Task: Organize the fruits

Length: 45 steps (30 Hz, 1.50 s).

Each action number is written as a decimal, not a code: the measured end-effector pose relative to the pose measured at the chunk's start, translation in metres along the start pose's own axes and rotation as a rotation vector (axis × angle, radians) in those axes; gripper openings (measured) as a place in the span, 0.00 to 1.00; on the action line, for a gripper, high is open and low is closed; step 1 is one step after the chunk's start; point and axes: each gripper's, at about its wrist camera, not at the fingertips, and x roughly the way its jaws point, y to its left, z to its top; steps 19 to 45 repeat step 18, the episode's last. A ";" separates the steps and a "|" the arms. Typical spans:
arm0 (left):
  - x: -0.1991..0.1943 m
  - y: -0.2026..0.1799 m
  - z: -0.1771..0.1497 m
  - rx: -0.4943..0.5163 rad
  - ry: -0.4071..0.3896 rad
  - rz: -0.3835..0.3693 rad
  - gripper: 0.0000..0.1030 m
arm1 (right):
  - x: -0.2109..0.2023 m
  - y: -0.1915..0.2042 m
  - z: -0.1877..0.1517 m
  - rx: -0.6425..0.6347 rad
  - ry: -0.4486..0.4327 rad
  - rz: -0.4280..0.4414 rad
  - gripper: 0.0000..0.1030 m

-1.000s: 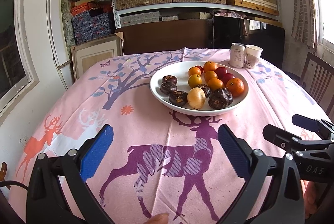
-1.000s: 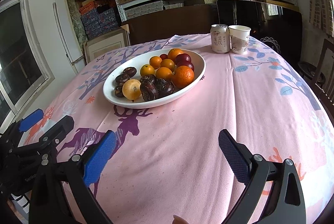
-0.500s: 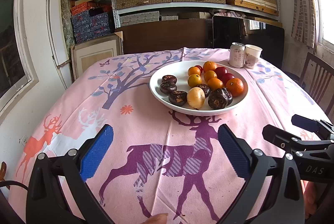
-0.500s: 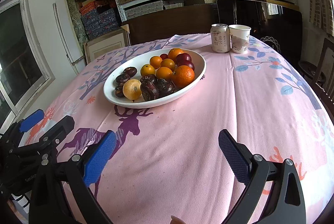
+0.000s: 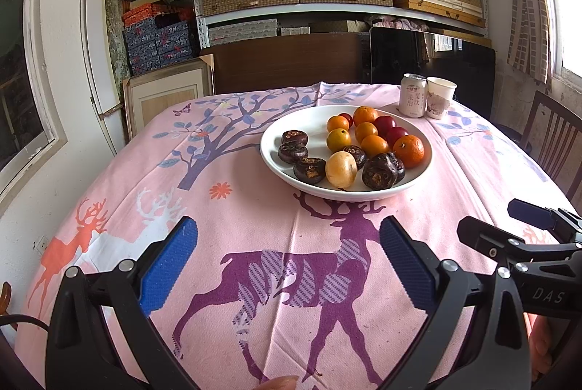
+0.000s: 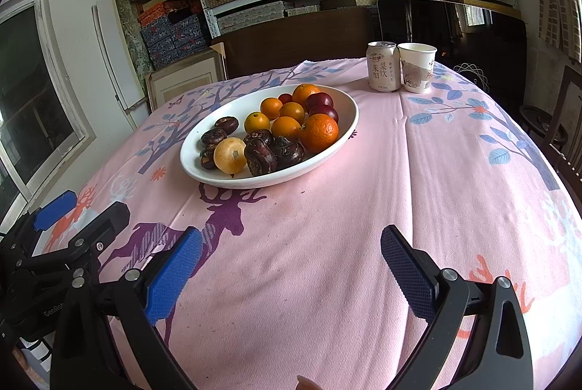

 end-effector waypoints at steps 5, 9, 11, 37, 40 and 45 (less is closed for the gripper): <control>-0.001 -0.002 -0.002 0.006 -0.006 0.007 0.95 | 0.000 0.000 0.000 0.001 0.000 0.001 0.96; -0.005 -0.008 -0.005 0.032 -0.036 0.049 0.95 | 0.000 -0.001 0.001 0.002 0.000 0.001 0.96; -0.004 -0.008 -0.003 0.030 -0.027 0.032 0.95 | -0.001 -0.001 0.000 0.007 -0.004 0.002 0.96; -0.002 -0.006 -0.003 0.020 -0.017 0.019 0.95 | 0.000 0.001 -0.002 0.007 -0.001 -0.001 0.96; -0.002 -0.006 -0.003 0.020 -0.017 0.019 0.95 | 0.000 0.001 -0.002 0.007 -0.001 -0.001 0.96; -0.002 -0.006 -0.003 0.020 -0.017 0.019 0.95 | 0.000 0.001 -0.002 0.007 -0.001 -0.001 0.96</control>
